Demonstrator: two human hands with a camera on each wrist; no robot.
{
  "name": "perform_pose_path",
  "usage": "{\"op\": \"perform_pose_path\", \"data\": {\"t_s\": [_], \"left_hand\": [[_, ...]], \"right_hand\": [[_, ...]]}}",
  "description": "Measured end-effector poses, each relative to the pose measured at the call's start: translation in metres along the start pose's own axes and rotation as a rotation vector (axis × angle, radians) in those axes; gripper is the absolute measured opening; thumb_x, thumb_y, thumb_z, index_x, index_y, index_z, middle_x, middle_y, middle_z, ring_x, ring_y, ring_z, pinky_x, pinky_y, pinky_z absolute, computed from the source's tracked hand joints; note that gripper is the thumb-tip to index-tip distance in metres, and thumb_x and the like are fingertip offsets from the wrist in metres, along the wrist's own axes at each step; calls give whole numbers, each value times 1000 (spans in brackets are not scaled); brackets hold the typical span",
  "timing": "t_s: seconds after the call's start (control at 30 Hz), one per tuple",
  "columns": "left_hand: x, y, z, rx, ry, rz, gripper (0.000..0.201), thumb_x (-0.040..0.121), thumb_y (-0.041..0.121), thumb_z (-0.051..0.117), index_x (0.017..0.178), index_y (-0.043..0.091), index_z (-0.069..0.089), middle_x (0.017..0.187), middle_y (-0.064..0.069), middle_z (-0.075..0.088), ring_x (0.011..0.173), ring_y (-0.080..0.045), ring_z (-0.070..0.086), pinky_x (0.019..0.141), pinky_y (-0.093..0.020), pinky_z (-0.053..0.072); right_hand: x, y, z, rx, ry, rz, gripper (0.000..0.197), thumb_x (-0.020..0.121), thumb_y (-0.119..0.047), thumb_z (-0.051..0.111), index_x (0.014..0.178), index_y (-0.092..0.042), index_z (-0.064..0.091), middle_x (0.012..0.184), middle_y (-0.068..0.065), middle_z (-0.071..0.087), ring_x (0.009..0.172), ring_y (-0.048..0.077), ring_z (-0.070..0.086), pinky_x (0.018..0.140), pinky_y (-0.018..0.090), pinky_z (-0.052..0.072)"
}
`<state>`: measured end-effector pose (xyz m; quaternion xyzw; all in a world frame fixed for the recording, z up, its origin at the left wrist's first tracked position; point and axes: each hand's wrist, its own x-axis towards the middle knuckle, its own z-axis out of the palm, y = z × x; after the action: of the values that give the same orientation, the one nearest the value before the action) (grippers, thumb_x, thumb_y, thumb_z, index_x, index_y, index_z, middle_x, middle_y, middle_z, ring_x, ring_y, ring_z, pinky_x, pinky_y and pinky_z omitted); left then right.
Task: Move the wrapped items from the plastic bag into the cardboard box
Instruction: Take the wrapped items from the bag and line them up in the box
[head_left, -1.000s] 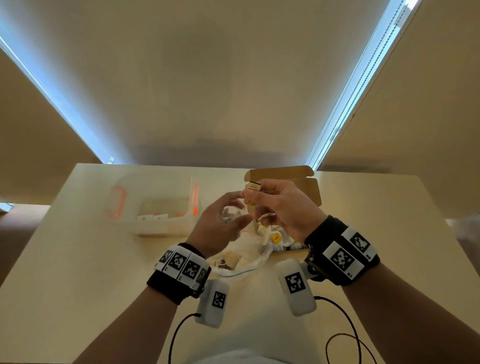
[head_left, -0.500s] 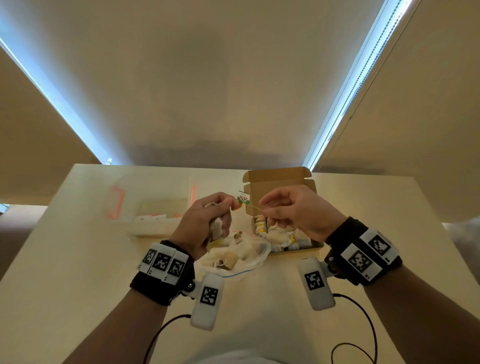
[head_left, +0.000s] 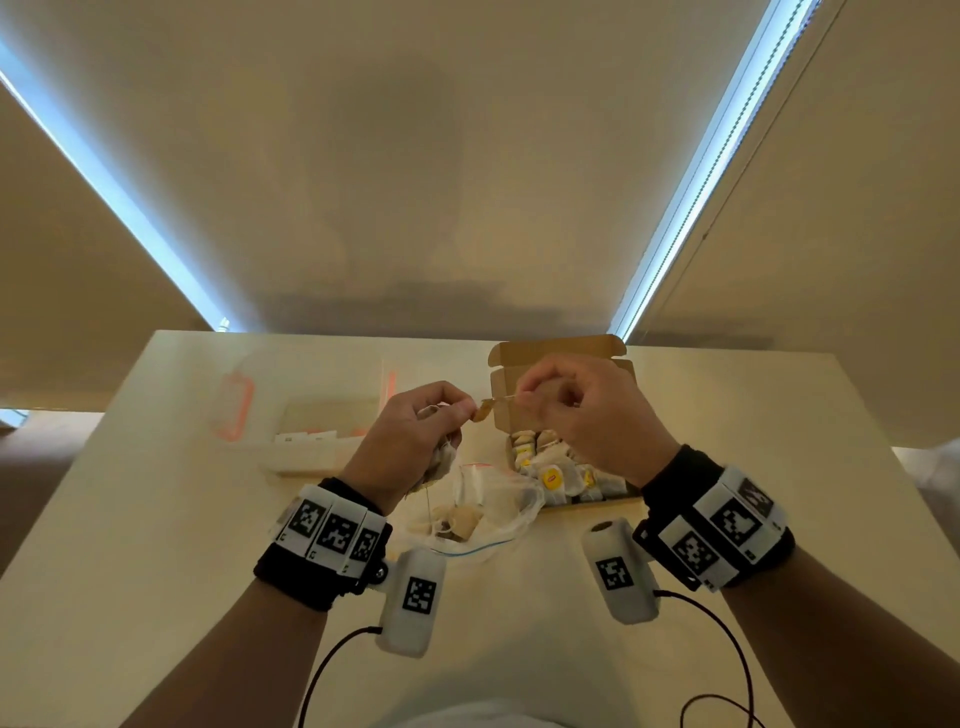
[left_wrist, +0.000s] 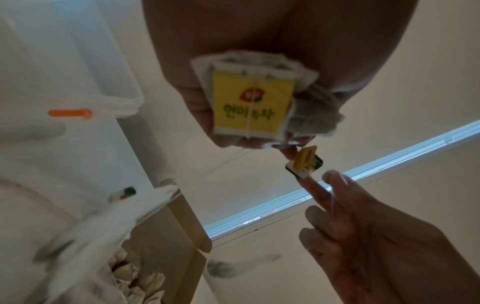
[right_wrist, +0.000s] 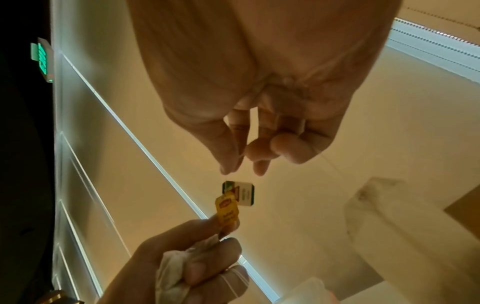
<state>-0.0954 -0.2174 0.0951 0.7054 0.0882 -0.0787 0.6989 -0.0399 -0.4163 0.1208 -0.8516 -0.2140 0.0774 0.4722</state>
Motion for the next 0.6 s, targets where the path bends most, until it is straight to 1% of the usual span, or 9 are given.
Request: {"op": "perform_pose_path", "data": {"t_s": [0.07, 0.1, 0.17, 0.2, 0.27, 0.37, 0.5, 0.57, 0.6], "left_hand": [[0, 1, 2, -13, 16, 7, 22, 100, 13, 51, 93, -8, 57, 58, -10, 43, 37, -13, 30, 37, -18, 27], [-1, 2, 3, -12, 20, 14, 23, 100, 12, 51, 94, -10, 56, 59, -10, 42, 37, -13, 30, 36, -18, 27], [-2, 5, 5, -17, 20, 32, 21, 99, 12, 51, 92, -8, 57, 58, -9, 42, 35, -12, 30, 36, -17, 26], [-3, 6, 5, -31, 20, 40, 20, 99, 11, 51, 91, -6, 57, 56, -8, 42, 34, -11, 29, 36, -16, 26], [-4, 9, 6, -62, 26, 52, 18, 99, 11, 51, 89, -1, 59, 53, -6, 42, 32, -9, 27, 35, -15, 24], [-5, 13, 7, -86, 28, 59, 17, 99, 12, 52, 87, 4, 62, 54, -3, 43, 34, -11, 27, 37, -16, 21], [-7, 18, 7, -115, 41, 74, 19, 98, 11, 53, 84, 5, 63, 54, -3, 45, 43, -16, 29, 39, -22, 24], [-8, 21, 7, -106, 43, 89, 20, 99, 12, 52, 83, 3, 62, 55, -3, 45, 47, -18, 29, 40, -24, 25], [-8, 22, 7, -86, 38, 100, 22, 100, 13, 50, 84, 1, 61, 55, -3, 46, 47, -18, 29, 41, -25, 24]], "right_hand": [[0, -3, 2, 37, -26, -35, 5, 93, -21, 65, 88, -22, 64, 102, -14, 71, 53, 7, 49, 57, 18, 43], [0, -5, 3, 59, -47, -41, 4, 95, -20, 62, 91, -20, 62, 109, -13, 70, 57, 12, 53, 57, 18, 44], [1, -7, 5, 71, -80, -48, 4, 98, -17, 57, 96, -14, 58, 100, -12, 71, 63, 8, 60, 56, 14, 44], [1, -8, 6, 57, -80, -52, 5, 99, -16, 55, 96, -13, 57, 89, -12, 69, 60, 4, 58, 54, 13, 43], [2, -8, 9, 24, -44, -63, 5, 100, -16, 54, 95, -15, 55, 75, -11, 65, 55, 3, 52, 53, 14, 42], [3, -7, 13, 52, 11, -46, 5, 101, -16, 53, 96, -17, 54, 73, -10, 64, 53, 2, 53, 51, 13, 42], [2, -8, 14, 189, 0, 9, 4, 99, -17, 57, 102, -14, 57, 70, -8, 64, 48, 3, 50, 51, 21, 42], [1, -8, 14, 257, -36, 11, 18, 91, -24, 68, 105, -16, 60, 74, -6, 70, 59, 9, 62, 58, 31, 52], [1, -8, 14, 253, -48, 10, 27, 85, -31, 74, 105, -18, 63, 80, -4, 74, 69, 19, 68, 66, 40, 58]]}}
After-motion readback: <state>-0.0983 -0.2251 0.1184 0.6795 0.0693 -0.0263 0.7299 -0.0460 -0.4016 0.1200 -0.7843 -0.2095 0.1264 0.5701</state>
